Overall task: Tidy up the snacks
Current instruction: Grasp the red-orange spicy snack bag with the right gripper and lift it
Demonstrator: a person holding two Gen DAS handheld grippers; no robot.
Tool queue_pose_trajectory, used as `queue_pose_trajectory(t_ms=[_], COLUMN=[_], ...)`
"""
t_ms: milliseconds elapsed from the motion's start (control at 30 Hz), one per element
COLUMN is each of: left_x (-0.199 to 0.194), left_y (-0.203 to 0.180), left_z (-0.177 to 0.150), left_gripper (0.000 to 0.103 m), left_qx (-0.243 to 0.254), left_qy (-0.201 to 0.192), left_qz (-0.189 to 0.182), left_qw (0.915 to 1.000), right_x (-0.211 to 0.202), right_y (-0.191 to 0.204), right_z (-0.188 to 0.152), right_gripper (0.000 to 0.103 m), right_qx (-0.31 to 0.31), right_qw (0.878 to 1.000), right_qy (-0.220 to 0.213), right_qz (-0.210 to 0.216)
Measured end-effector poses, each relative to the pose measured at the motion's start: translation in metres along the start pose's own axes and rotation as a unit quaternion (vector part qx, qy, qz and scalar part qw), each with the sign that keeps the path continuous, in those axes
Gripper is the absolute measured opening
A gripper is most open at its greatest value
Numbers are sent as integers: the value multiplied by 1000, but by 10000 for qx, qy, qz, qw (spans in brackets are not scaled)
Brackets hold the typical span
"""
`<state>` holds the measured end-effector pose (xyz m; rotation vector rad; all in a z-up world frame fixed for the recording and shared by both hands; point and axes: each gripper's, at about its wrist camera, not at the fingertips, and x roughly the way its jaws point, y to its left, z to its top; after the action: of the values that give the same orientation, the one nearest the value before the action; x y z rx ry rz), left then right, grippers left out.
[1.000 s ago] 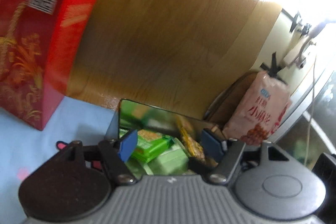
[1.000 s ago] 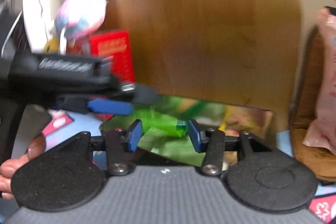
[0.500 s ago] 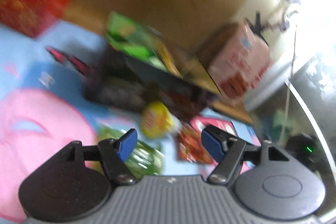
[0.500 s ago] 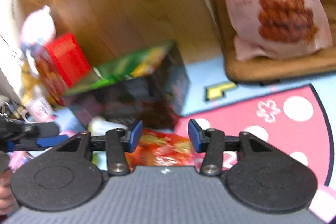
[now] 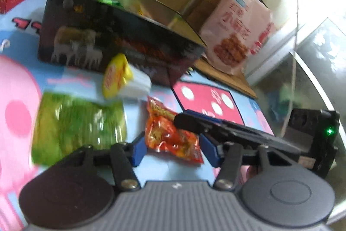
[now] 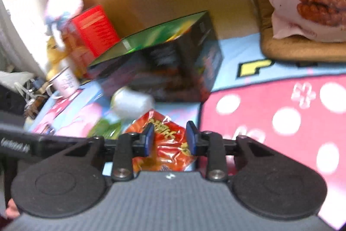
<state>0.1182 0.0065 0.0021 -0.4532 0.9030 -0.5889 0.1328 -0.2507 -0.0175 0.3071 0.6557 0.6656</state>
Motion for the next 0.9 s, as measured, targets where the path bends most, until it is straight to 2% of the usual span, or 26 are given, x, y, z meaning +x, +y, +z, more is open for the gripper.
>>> queue_pose_trajectory(t_ms=[200, 300, 400, 500, 567, 600, 700, 800, 900], left_x=[-55, -83, -110, -127, -132, -131, -123, -116, -106], left_y=[5, 20, 37, 45, 46, 46, 47, 45, 39], left_z=[-59, -86, -108, -115, -112, -110, -105, -105, -104], left_gripper=[49, 46, 47, 55, 65, 65, 65, 62, 51], left_qx=[231, -42, -409, -601, -621, -635, -656, -676, -706], left_qy=[6, -33, -157, -271, -356, -377, -348, -379, -249], left_qz=[-341, -506, -638, -639, -577, -589, -665, -783, -888], left_qw=[9992, 9987, 9970, 9958, 9958, 9955, 9950, 9939, 9932], right_x=[-30, -38, -38, -51, -61, -66, -78, -81, -80], right_y=[34, 59, 78, 85, 81, 81, 80, 77, 86], right_z=[-48, -71, -88, -94, -96, -98, -106, -118, -125], right_gripper=[32, 32, 33, 39, 39, 39, 39, 39, 39], right_qx=[188, 214, 159, 144, 264, 257, 229, 364, 309], right_qw=[9984, 9957, 9913, 9936, 9937, 9948, 9973, 9964, 9965], right_qy=[76, 154, 260, -12, -63, -47, 8, -30, -93], right_qz=[531, 894, 1277, 1122, 1087, 988, 704, 762, 776])
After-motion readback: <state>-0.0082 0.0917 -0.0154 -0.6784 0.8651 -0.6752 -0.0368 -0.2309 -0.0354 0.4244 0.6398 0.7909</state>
